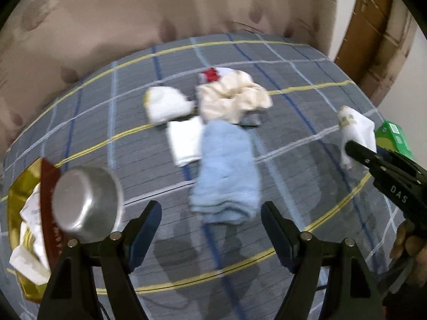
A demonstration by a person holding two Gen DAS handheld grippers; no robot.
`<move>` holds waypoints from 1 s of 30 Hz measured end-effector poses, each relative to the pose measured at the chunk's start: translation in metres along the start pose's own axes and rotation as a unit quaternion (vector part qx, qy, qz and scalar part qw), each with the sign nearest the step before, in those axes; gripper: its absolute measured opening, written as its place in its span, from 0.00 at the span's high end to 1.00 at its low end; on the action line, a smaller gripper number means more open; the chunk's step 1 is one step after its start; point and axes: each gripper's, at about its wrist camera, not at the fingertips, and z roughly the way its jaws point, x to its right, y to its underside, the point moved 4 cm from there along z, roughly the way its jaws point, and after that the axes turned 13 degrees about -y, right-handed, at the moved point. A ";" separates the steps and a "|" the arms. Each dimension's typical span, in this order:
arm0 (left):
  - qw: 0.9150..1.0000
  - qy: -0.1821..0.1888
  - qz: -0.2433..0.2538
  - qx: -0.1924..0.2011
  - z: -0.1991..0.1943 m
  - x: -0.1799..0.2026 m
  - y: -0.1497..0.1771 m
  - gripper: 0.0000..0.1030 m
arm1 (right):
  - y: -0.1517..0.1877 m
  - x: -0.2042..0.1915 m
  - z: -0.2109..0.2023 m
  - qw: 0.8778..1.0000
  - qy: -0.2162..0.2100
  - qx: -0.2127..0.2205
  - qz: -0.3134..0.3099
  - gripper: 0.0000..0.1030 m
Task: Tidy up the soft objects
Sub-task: 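Grasp the light blue fuzzy towel with the left gripper while the right holds the CLOTH towel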
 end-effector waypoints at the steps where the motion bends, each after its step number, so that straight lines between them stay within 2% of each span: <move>1: 1.000 0.004 0.005 -0.003 0.002 0.006 -0.002 0.23 | -0.001 0.000 0.001 1.000 -0.002 0.000 0.000 0.71; 6: 1.000 -0.012 0.017 -0.006 0.016 0.023 -0.013 0.23 | 0.002 0.001 0.006 1.000 -0.019 -0.008 0.012 0.71; 14: 0.998 -0.032 0.000 -0.046 0.058 0.019 -0.013 0.23 | 0.003 0.003 0.010 0.999 -0.032 -0.014 0.022 0.71; 17: 0.998 -0.028 -0.008 -0.062 0.070 0.017 -0.010 0.23 | 0.004 0.003 0.012 0.999 -0.035 -0.016 0.023 0.71; 21: 0.998 -0.006 -0.025 -0.057 0.071 0.013 -0.009 0.24 | 0.004 0.002 0.013 0.999 -0.040 -0.020 0.021 0.70; 23: 0.998 0.000 -0.025 -0.051 0.069 0.012 -0.009 0.33 | 0.005 0.001 0.014 0.999 -0.040 -0.021 0.021 0.70; 25: 0.999 0.005 -0.020 -0.043 0.066 0.013 -0.008 0.57 | 0.005 0.001 0.014 0.999 -0.041 -0.022 0.021 0.70; 28: 0.999 0.007 -0.015 -0.031 0.058 0.013 -0.009 0.67 | 0.005 0.000 0.015 0.999 -0.040 -0.022 0.019 0.70; 30: 0.999 0.013 -0.018 -0.030 0.055 0.011 -0.008 0.69 | 0.005 0.000 0.015 0.999 -0.040 -0.022 0.019 0.70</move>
